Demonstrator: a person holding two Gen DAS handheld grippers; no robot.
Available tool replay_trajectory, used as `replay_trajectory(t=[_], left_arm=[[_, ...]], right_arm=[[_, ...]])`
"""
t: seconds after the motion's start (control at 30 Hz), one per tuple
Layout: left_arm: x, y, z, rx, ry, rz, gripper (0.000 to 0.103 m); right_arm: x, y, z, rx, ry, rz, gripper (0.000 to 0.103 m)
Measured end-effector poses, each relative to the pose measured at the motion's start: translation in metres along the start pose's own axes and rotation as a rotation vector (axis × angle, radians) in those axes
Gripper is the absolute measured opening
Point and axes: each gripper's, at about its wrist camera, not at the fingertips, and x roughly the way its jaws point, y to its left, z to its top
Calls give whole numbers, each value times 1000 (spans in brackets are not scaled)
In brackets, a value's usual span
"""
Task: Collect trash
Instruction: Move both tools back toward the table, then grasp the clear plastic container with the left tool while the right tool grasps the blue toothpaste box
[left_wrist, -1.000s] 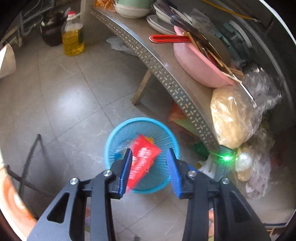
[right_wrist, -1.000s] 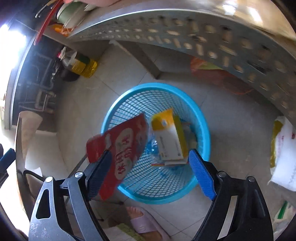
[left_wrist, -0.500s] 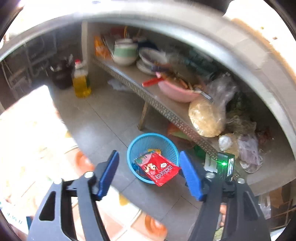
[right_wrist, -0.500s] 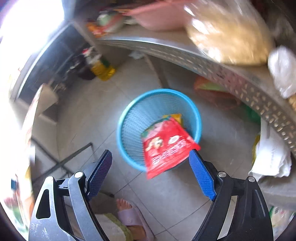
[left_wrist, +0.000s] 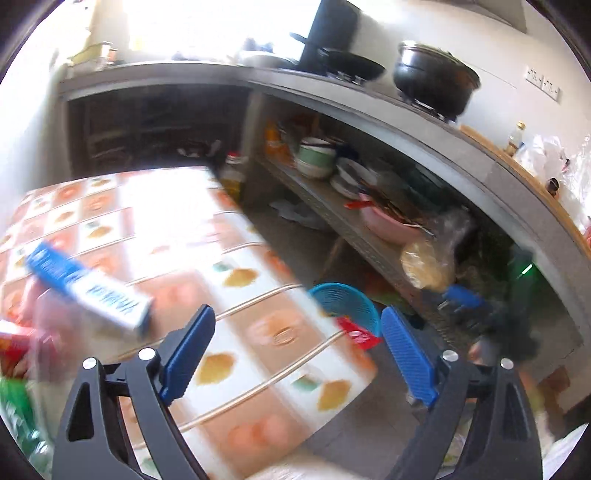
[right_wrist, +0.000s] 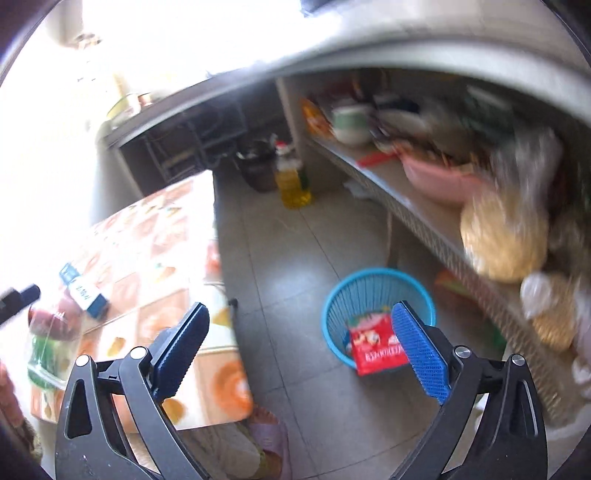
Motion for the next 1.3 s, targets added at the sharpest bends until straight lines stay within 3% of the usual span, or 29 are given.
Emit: replay_trajectory(t=[0.07,0.27,0.47,0.67,0.87,1.03,1.2,1.3], left_arm=[[-14,11,-17,-4,-3,40,89],[-55,36,-68,-23,-3,62,89],[-95,52,-105,-4,-97,143,89],[-116,76,-112,-33,-179,224,90],[-110,117,-107,-154,-175,313,89],[-86,135,-92,-183,-123,346,72],[-62,138,-83,-139,-89,416,48],[-49,142,-82,-131,-47,443,38]], right_arm=[[-13,17,4,-41,-17,0,95],[-20,63,-2,-113,-34,-14,95],[-14,127,-6,-282,-31,-11,95],[-14,175,-7,-347,-40,155,95],[14,214,-6,-365,89,304,95],[46,255,13,-374,174,423,95],[103,307,34,-414,347,555,88],[136,337,39,-454,439,585,84]])
